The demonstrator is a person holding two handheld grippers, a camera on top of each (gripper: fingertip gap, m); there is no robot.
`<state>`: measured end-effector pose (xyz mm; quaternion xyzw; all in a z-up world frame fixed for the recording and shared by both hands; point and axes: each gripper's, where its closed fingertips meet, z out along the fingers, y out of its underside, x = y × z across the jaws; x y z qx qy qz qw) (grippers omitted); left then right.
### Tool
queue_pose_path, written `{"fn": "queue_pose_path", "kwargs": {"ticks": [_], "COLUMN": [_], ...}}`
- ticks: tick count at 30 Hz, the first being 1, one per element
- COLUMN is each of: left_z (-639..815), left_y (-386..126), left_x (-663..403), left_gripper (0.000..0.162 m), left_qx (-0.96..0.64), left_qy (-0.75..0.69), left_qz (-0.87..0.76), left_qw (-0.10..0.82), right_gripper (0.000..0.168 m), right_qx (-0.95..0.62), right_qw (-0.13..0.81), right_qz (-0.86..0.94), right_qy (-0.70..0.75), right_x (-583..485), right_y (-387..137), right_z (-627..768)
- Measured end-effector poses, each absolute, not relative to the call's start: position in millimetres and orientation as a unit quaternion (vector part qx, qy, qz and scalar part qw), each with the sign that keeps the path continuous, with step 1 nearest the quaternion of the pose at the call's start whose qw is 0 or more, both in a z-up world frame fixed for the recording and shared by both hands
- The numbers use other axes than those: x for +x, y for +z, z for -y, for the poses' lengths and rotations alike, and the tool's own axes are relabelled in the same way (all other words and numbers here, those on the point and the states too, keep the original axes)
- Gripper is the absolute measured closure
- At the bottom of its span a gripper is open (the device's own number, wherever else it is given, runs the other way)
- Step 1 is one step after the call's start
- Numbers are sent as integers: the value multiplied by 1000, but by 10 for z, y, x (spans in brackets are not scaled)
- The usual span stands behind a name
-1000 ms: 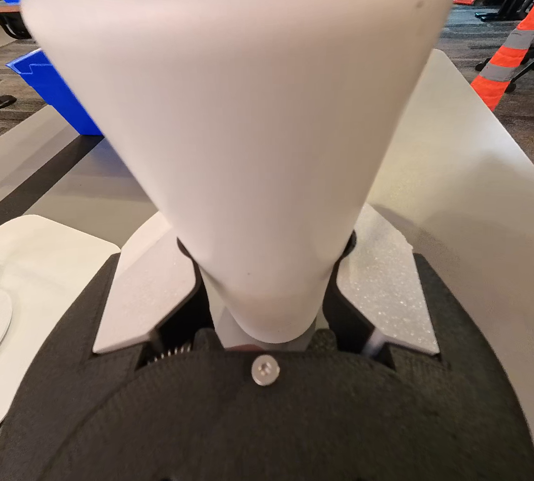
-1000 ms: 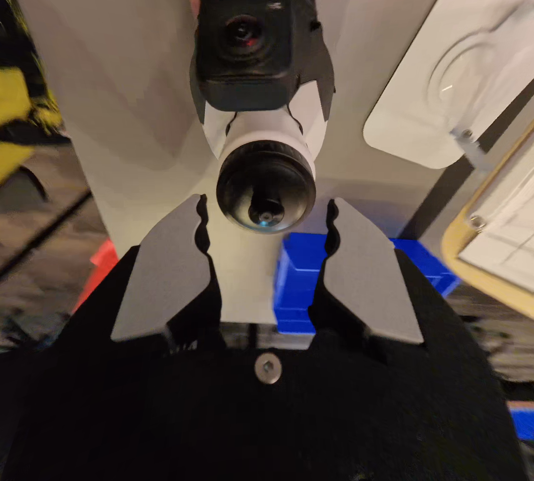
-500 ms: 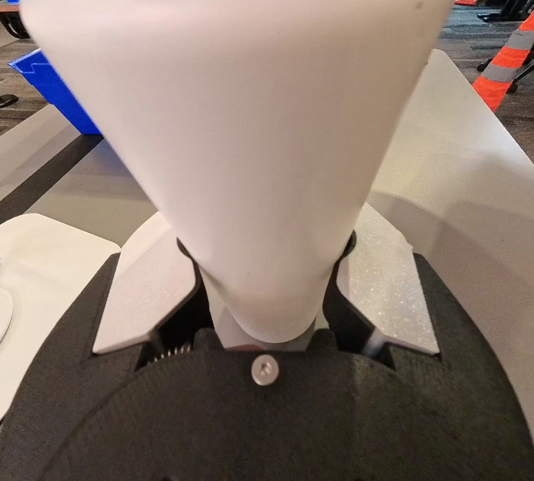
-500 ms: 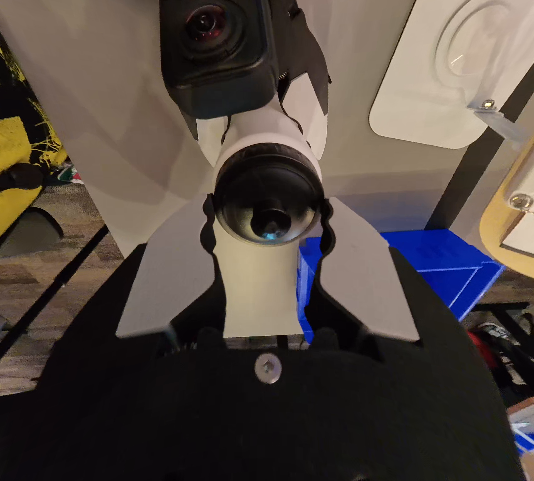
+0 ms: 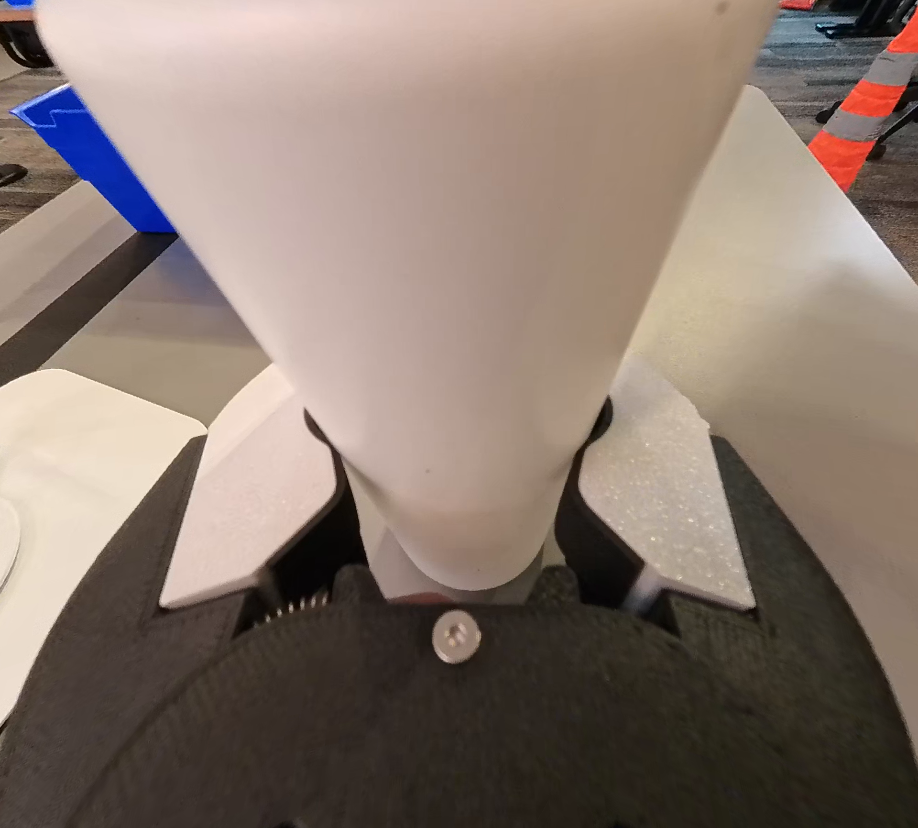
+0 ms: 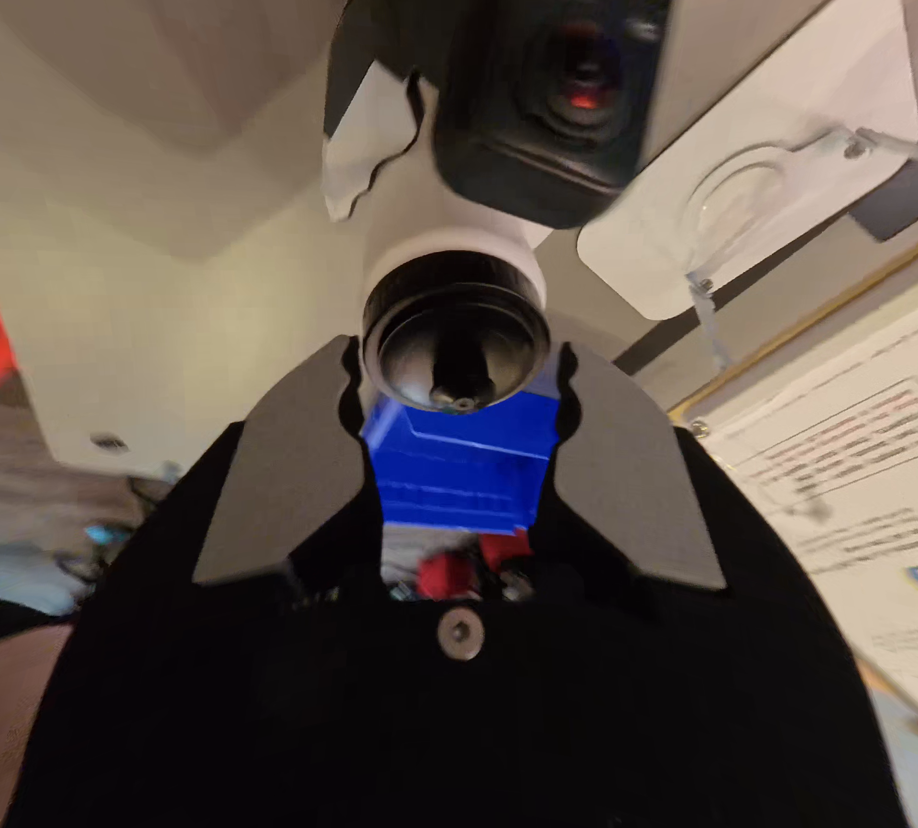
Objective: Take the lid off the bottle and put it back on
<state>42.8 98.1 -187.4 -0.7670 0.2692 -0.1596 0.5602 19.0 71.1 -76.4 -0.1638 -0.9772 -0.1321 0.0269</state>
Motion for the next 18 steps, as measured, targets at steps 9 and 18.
{"fn": "queue_pose_path", "kwargs": {"ticks": [9,18], "left_z": [-982,-984], "left_y": [-1874,-1874], "left_x": [431,432], "left_gripper": [61,61], "left_qx": [-767,-767], "left_qy": [-159,-158], "left_qz": [-269,-268], "left_qw": [560,561], "right_gripper": [95,97], "right_qx": [-396,-217], "right_qw": [5,20], "right_qz": [918,973], "right_qy": [-1,-72], "right_x": [240,232], "right_y": [-781,-797], "right_z": [-665,-696]}}
